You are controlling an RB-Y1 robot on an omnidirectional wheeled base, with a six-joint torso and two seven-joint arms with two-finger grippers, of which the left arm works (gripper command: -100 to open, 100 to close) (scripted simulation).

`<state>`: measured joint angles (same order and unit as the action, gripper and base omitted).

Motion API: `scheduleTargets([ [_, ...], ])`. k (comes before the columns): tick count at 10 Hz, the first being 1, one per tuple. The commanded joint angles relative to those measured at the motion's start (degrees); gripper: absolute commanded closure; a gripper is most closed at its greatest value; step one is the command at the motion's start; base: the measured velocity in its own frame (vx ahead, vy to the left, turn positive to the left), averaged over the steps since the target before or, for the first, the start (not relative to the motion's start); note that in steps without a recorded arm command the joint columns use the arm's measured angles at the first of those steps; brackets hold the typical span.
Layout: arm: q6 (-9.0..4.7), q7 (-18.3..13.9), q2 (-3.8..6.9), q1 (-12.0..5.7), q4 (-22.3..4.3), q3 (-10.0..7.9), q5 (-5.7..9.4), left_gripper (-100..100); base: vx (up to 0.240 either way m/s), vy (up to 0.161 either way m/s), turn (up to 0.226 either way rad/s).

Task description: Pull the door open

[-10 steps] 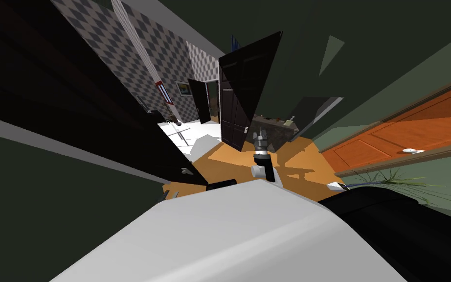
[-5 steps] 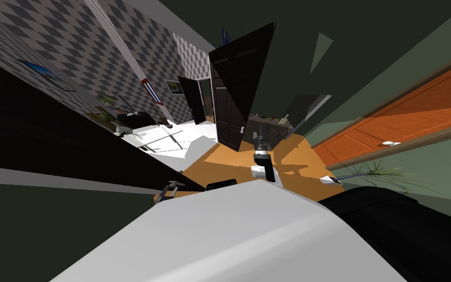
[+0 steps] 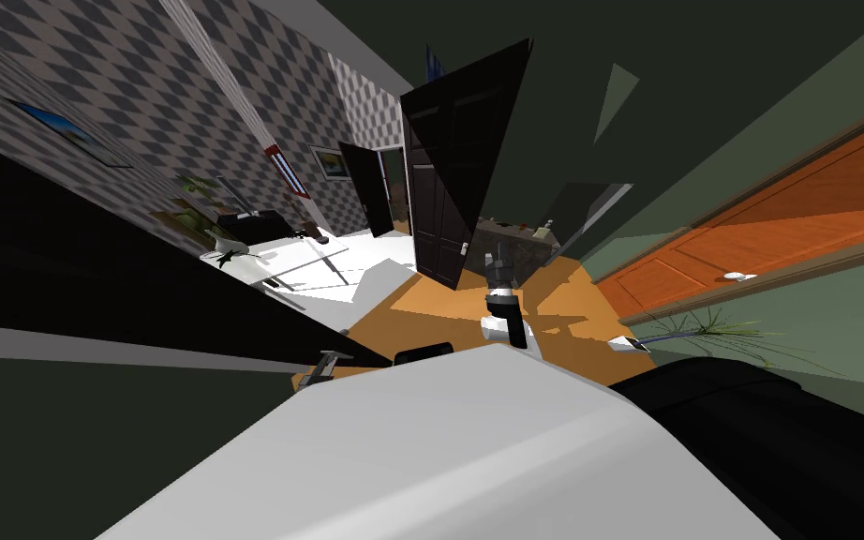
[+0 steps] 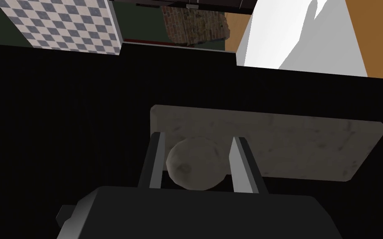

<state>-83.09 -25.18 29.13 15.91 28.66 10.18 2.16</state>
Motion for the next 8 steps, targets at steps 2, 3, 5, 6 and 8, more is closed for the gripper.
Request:
scheduleTargets([
  [2,-0.22,-0.01,0.06,0.07,0.03,-0.07,0.05,100,-0.004,0.001,0.004],
  [3,-1.01,0.34,-0.61,-0.60,-1.16,0.75,-0.85,100,0.048,-0.074,-0.069],
  [5,-2.27,0.69,-1.15,-1.20,-2.35,1.49,-1.71,100,0.087,-0.130,-0.066],
  [6,-2.27,0.69,-1.15,-1.20,-2.35,1.49,-1.71,100,0.042,-0.117,-0.056],
  [8,-3.82,0.37,-0.52,-0.25,-3.69,0.82,-0.93,-100,-0.136,0.043,0.143],
])
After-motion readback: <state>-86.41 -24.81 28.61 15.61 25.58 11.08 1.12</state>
